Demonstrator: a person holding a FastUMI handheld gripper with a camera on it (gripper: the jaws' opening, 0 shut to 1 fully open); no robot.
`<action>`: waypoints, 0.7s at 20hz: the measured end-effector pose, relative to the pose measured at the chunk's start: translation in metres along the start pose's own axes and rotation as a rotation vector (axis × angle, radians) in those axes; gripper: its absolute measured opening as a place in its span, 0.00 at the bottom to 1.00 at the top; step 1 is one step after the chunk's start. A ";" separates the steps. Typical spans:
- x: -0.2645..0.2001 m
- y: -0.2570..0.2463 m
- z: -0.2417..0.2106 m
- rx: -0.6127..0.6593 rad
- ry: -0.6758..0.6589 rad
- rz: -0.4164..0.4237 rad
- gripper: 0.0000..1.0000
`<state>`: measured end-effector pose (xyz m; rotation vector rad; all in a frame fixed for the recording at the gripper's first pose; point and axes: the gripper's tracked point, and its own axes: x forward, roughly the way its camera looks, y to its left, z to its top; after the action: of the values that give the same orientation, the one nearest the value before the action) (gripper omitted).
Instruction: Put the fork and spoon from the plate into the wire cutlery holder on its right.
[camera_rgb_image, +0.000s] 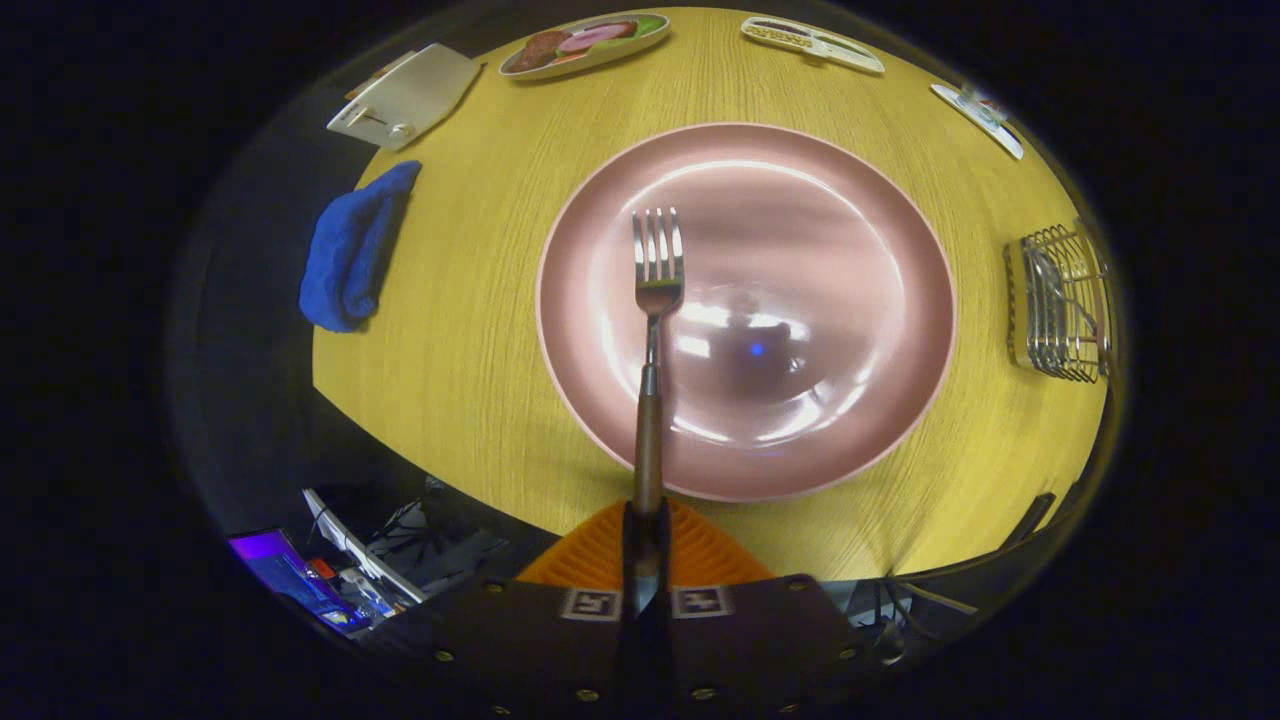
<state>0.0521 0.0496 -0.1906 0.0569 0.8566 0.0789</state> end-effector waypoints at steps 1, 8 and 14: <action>0.023 0.000 -0.004 0.002 0.022 0.008 0.04; 0.012 0.001 -0.001 0.017 -0.048 0.047 0.04; -0.011 -0.004 0.006 0.046 -0.089 0.084 0.04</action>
<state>0.0494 0.0449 -0.1789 0.1386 0.7672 0.1347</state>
